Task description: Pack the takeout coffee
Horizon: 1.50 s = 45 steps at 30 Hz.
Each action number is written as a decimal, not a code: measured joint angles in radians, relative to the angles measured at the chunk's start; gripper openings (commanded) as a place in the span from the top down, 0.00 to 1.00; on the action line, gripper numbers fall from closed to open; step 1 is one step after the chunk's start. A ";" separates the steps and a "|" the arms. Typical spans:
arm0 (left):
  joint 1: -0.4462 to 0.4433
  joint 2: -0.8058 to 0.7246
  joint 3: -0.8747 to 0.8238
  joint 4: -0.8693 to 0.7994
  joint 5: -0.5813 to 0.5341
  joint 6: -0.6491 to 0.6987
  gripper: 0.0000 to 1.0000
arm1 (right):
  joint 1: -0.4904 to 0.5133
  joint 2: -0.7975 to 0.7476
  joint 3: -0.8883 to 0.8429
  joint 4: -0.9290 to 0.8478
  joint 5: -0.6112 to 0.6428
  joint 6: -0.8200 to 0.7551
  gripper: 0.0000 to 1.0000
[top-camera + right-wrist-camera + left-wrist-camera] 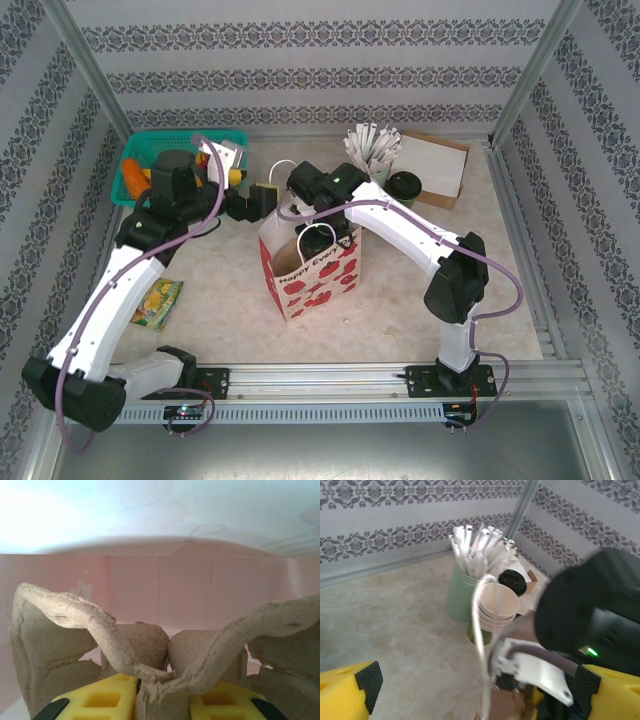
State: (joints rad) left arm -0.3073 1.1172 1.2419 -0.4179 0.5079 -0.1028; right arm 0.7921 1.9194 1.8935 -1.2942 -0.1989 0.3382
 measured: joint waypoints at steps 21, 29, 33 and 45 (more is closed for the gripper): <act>-0.165 -0.081 -0.047 -0.068 0.331 0.207 0.00 | -0.026 -0.026 -0.065 0.128 0.098 0.198 0.73; -0.296 0.045 0.002 -0.085 0.297 0.290 0.06 | -0.027 -0.026 -0.065 0.137 0.102 0.210 0.73; -0.319 0.080 0.003 -0.085 0.257 0.317 0.24 | -0.027 -0.026 -0.063 0.137 0.102 0.210 0.72; -0.375 0.144 0.143 -0.193 0.308 0.443 0.80 | -0.031 -0.016 -0.052 0.134 0.085 0.243 0.73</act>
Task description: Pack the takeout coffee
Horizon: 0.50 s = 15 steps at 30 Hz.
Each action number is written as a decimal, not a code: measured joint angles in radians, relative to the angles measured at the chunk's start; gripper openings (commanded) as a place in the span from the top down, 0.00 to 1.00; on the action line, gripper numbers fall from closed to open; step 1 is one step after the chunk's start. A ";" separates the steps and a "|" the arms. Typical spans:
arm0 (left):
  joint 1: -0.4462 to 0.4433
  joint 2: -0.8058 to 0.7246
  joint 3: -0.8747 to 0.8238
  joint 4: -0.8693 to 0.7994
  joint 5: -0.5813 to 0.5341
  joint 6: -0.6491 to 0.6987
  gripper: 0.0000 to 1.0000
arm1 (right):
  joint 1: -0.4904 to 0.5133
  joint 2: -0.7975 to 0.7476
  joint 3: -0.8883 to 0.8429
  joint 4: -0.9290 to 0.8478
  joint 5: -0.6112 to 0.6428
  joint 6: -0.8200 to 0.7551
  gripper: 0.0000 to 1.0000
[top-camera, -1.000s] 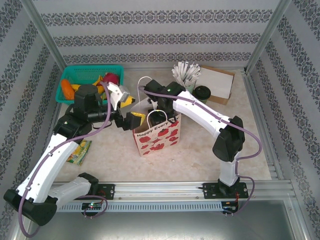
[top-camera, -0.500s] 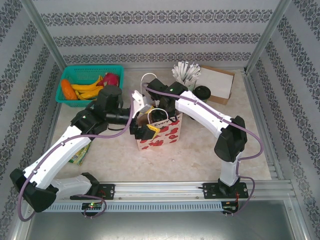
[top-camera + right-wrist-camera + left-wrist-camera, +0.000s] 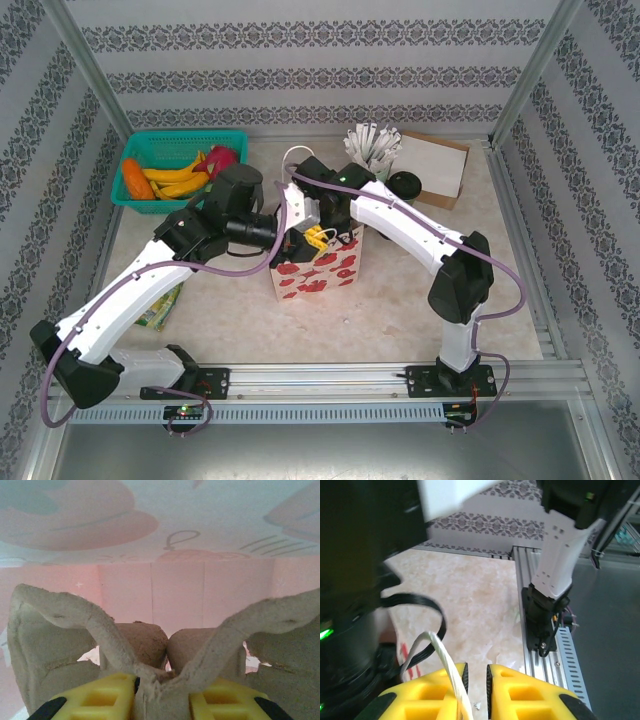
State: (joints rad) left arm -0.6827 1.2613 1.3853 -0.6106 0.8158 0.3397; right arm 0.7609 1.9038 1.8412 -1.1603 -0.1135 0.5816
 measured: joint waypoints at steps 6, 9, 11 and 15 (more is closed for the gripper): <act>-0.017 0.007 0.010 -0.079 0.042 0.098 0.82 | -0.007 0.035 0.013 -0.017 -0.025 0.024 0.73; -0.017 0.007 0.011 -0.102 0.068 0.141 0.81 | -0.016 0.055 0.013 -0.022 -0.036 0.032 0.73; -0.017 0.008 0.014 -0.116 0.086 0.166 0.80 | -0.023 0.071 0.013 -0.029 -0.043 0.035 0.72; -0.017 0.011 0.022 -0.131 0.103 0.197 0.79 | -0.026 0.092 0.014 -0.037 -0.045 0.041 0.72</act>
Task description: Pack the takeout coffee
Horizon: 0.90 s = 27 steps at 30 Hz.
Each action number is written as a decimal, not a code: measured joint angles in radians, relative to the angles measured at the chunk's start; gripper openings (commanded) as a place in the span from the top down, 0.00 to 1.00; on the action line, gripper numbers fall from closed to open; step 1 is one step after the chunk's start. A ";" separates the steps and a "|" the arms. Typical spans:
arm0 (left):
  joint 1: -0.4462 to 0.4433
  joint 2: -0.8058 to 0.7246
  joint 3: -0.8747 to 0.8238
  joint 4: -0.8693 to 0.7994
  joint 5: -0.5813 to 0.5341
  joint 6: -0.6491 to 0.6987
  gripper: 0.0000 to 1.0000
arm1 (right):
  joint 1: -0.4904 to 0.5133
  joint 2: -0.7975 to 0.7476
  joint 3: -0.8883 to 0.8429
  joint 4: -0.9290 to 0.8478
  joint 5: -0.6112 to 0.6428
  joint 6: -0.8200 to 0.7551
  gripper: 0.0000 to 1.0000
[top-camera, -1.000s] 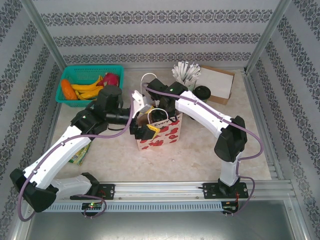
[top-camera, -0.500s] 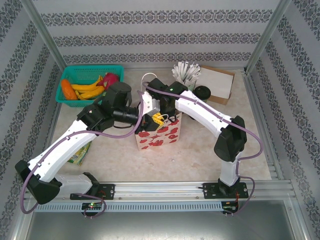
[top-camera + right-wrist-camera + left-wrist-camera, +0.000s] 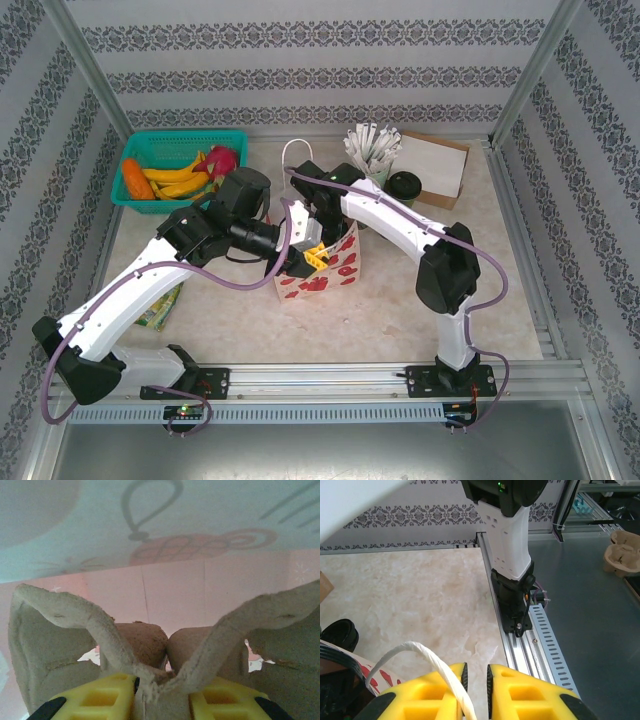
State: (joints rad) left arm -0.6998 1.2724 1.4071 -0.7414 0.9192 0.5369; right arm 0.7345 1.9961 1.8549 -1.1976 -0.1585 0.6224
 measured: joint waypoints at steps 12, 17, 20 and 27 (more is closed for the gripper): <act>0.017 -0.148 -0.139 0.165 -0.127 -0.087 0.57 | 0.010 0.002 -0.013 0.018 0.015 -0.034 0.71; 0.107 -0.246 -0.212 0.243 -0.143 -0.178 0.22 | 0.012 0.002 -0.026 0.030 0.021 -0.050 0.70; 0.137 -0.294 -0.253 0.283 -0.235 -0.240 0.01 | 0.019 0.002 -0.027 0.040 0.029 -0.053 0.70; 0.179 -0.269 -0.258 0.301 -0.622 -0.490 0.00 | 0.036 -0.004 -0.047 0.078 0.053 -0.063 0.71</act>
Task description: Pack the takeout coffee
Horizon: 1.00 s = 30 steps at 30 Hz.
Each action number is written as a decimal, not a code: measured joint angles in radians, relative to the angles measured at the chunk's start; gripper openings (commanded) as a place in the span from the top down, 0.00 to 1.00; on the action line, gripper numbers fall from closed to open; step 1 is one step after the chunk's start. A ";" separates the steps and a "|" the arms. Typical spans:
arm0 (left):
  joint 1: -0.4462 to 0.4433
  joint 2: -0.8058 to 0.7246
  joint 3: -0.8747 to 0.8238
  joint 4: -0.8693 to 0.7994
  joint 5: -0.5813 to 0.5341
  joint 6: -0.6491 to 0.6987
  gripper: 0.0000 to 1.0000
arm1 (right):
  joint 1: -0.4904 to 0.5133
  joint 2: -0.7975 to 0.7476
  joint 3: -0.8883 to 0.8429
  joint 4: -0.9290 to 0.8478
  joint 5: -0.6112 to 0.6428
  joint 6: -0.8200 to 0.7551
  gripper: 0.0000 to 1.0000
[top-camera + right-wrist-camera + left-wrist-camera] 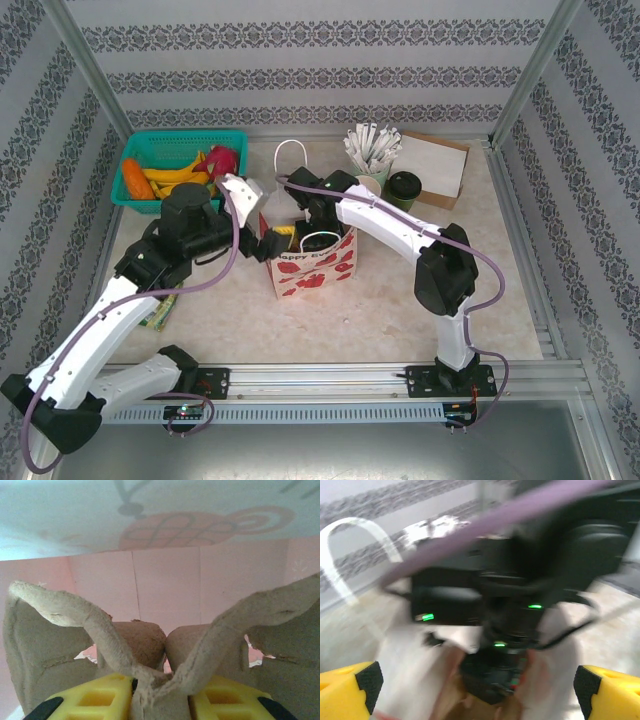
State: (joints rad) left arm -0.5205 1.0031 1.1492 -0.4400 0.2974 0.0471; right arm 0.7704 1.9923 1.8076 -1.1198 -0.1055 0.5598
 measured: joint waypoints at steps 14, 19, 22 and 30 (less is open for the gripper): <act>0.012 0.224 0.238 -0.399 -0.212 -0.396 0.07 | 0.000 -0.009 -0.018 0.034 0.035 -0.009 0.70; 0.012 0.281 0.275 -0.447 -0.139 -0.446 0.15 | 0.000 -0.013 -0.030 0.051 0.052 -0.010 0.68; 0.013 0.304 0.286 -0.459 -0.129 -0.459 0.26 | 0.005 -0.013 -0.031 0.052 0.060 -0.010 0.67; 0.013 0.367 0.323 -0.511 -0.153 -0.483 0.53 | 0.007 -0.013 -0.054 0.067 0.072 -0.016 0.65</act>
State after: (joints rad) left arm -0.5072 1.3705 1.4727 -0.9508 0.1440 -0.4362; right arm 0.7773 1.9789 1.7535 -1.0527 -0.0330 0.5438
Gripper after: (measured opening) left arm 0.523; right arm 0.339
